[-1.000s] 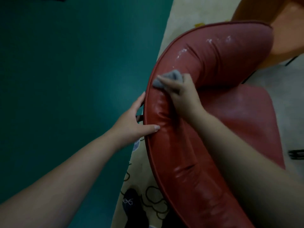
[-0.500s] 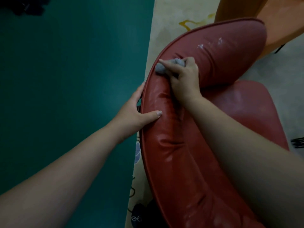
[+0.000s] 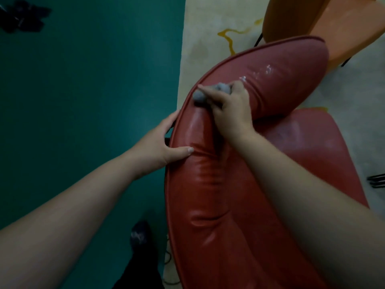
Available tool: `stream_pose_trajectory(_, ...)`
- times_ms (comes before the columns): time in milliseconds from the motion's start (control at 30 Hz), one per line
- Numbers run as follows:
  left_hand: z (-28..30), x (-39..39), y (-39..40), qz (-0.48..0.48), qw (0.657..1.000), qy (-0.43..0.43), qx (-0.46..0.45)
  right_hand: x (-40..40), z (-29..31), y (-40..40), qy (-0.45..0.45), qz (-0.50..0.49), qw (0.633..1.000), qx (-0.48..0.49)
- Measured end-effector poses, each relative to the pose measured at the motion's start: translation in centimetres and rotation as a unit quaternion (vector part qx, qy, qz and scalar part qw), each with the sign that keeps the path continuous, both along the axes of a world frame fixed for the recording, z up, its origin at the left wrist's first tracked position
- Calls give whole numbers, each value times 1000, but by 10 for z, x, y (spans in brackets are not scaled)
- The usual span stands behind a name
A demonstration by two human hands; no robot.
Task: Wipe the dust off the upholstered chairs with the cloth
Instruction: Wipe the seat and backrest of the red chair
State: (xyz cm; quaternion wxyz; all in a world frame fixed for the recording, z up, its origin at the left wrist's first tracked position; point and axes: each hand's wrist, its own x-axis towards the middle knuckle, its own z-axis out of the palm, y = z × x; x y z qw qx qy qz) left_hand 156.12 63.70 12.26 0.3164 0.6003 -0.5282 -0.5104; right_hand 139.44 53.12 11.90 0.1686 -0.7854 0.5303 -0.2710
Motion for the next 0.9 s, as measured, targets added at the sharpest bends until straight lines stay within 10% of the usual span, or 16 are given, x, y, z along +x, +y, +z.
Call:
stream_pose_trajectory(267, -10, 11, -61, -65, 997, 35, -4, 4, -12, 51, -114, -18, 993, 18)
stream_pose_trajectory(900, -21, 32, -153, -246, 966, 76, 35, 11, -6, -24, -53, -208, 976, 27)
